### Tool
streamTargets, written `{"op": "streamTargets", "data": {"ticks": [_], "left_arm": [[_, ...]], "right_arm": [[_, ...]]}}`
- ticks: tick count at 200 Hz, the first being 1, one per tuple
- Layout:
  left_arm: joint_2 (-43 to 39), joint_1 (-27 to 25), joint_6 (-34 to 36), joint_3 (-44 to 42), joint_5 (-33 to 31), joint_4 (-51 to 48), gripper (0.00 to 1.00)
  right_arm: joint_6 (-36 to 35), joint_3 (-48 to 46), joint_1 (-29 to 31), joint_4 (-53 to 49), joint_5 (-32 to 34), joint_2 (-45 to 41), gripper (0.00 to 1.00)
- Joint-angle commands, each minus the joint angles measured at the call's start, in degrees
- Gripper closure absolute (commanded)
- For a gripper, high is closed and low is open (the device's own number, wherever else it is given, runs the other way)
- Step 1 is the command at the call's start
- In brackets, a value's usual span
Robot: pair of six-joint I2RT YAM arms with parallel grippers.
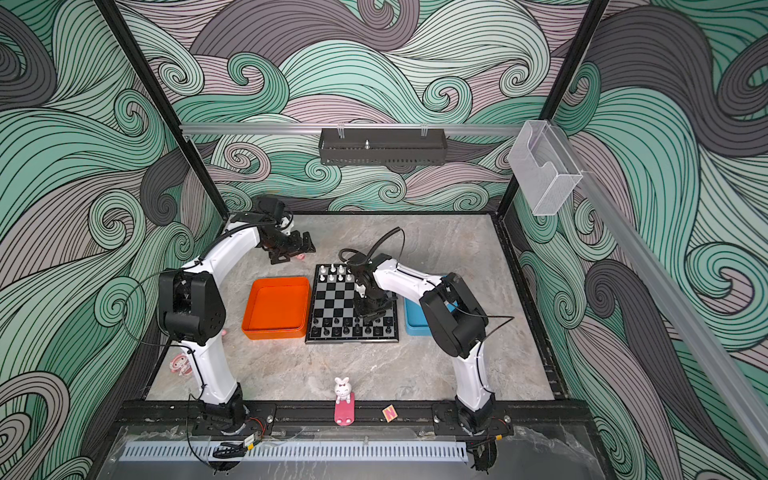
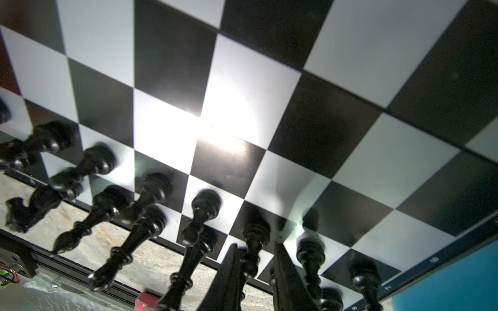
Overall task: Set up the chess pieces on the board
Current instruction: 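Lower the last black pawn toward a nearer-rank square with the right gripper, then set the black pawn on its square and open the right gripper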
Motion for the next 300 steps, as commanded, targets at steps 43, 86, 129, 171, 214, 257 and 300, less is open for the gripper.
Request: {"op": "streamTargets", "data": {"ticks": [43,86,129,171,214,257,300], "left_arm": [[-1.6,0.5,0.5,-0.2,0.9,-0.5,0.01],[-1.6,0.5,0.4,-0.2,1.0,-0.5,0.01],[-1.6,0.5,0.5,-0.2,0.9,-0.5,0.01],[-1.7,0.6,0.6,-0.2,0.8,-0.5,0.01],[-1.7,0.5,0.6,-0.2,0.7,-0.5,0.02],[-1.8,0.5,0.6,-0.3,0.7,-0.5,0.01],[-1.8,0.5,0.6,-0.2,0.7,-0.6,0.01]], "right_arm": [[-0.1,2.0,0.2,-1.1,0.5,1.7,0.79],[-0.2,1.7,0.2,-1.2,0.4,2.0,0.79],[-0.3,1.8,0.2,-1.2,0.8,1.8,0.85],[-0.3,1.9,0.2,-1.2,1.1,1.5,0.88],[-0.4,2.1,0.2,-1.3,1.7,0.9,0.89],[-0.3,2.3,0.2,-1.3,2.3,0.6,0.89],[-0.3,2.6,0.2,-1.3,2.7,0.2,0.89]]}}
